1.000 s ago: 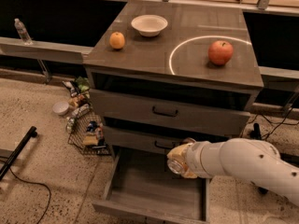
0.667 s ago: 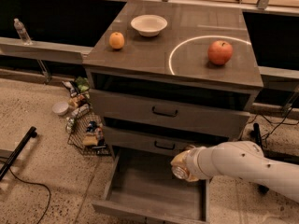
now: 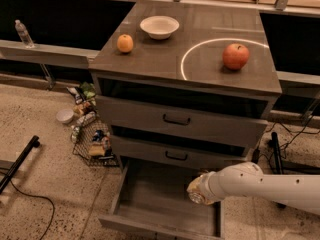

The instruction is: Place orange can into bottom drawer

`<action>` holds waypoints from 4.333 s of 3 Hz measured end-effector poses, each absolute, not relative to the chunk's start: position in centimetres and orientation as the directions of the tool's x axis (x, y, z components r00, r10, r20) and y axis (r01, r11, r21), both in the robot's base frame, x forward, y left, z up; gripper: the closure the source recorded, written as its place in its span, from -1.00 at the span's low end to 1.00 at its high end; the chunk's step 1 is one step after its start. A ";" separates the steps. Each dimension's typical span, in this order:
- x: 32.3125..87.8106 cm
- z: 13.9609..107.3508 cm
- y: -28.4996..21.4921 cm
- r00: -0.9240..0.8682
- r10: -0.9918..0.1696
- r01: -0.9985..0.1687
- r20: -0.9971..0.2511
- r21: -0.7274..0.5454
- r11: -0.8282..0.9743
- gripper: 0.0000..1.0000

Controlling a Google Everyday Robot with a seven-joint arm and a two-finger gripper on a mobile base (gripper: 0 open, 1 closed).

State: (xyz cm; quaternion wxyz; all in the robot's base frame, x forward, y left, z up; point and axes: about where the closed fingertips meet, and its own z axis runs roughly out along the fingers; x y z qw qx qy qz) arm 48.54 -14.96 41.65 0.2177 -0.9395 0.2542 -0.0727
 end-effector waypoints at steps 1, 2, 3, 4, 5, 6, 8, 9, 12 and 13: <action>48.3 41.0 -15.1 0.862 -0.506 -0.446 0.021 -0.440 -0.779 1.00; 48.1 39.1 -14.7 0.871 -0.491 -0.432 0.011 -0.458 -0.777 1.00; 49.8 33.6 -13.2 0.903 -0.427 -0.343 0.038 -0.533 -0.774 1.00; 50.5 27.5 -11.7 0.921 -0.388 -0.308 0.020 -0.571 -0.761 1.00; 50.6 20.6 -9.8 0.937 -0.349 -0.294 -0.019 -0.581 -0.759 0.97; 51.3 17.8 -7.9 0.940 -0.341 -0.284 -0.009 -0.573 -0.769 0.52; 52.9 14.8 -6.7 0.948 -0.307 -0.235 0.083 -0.468 -0.852 -0.55; 53.2 15.3 -8.0 0.928 -0.353 -0.278 0.117 -0.411 -0.868 -1.00; 48.0 24.5 -17.7 0.806 -0.579 -0.475 0.126 -0.445 -0.759 -1.00; 46.7 25.3 -21.4 0.784 -0.604 -0.488 0.146 -0.458 -0.744 -1.00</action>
Offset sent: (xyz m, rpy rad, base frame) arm -0.0189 0.0278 -0.1808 0.2071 -0.0050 0.1671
